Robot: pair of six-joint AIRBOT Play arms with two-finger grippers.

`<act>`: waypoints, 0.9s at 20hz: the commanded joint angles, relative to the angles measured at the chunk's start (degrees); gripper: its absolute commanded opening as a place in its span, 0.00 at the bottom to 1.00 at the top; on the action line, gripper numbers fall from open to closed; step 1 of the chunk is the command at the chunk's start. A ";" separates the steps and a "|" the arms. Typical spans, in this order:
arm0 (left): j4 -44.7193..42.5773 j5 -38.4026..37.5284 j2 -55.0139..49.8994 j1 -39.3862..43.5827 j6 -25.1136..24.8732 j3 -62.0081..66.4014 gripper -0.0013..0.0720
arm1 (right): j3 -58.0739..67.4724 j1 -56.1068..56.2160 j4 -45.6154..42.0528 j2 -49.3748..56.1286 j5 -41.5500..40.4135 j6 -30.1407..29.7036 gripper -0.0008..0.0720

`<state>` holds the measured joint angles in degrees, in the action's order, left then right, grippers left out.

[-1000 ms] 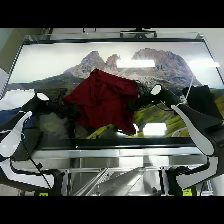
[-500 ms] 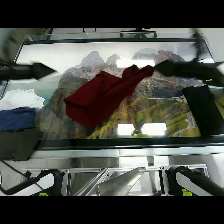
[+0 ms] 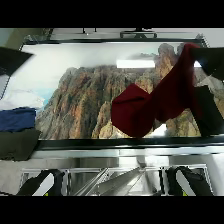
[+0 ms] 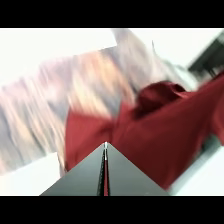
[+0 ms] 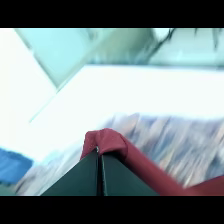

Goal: Fold the shirts.

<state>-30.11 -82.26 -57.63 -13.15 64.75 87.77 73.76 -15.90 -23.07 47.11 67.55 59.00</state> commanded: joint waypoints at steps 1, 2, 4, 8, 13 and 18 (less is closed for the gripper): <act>-4.00 5.75 -2.40 10.45 -3.34 -18.99 0.04 | -7.67 0.17 -0.87 2.80 2.27 1.03 0.03; -5.09 9.31 -4.63 13.70 -4.28 -23.56 0.04 | -9.62 0.17 -2.08 3.34 1.92 1.03 0.03; -6.88 16.39 -10.62 19.89 -5.05 -30.12 0.49 | -12.07 0.28 -3.91 4.00 1.92 1.03 0.03; -7.69 21.84 -26.16 27.98 -6.01 -30.16 0.97 | -12.41 0.26 -3.98 3.76 1.77 0.17 0.03; -7.67 16.06 -43.41 31.45 -5.70 -17.90 0.96 | -12.41 0.26 -3.96 3.74 1.90 -0.63 0.03; -7.26 11.39 -51.63 35.34 -3.54 -8.61 0.96 | -12.41 0.26 -3.96 3.74 1.73 -1.14 0.03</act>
<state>-37.50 -68.12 -104.25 19.90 59.86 74.35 61.36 -15.68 -27.00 50.83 69.36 58.43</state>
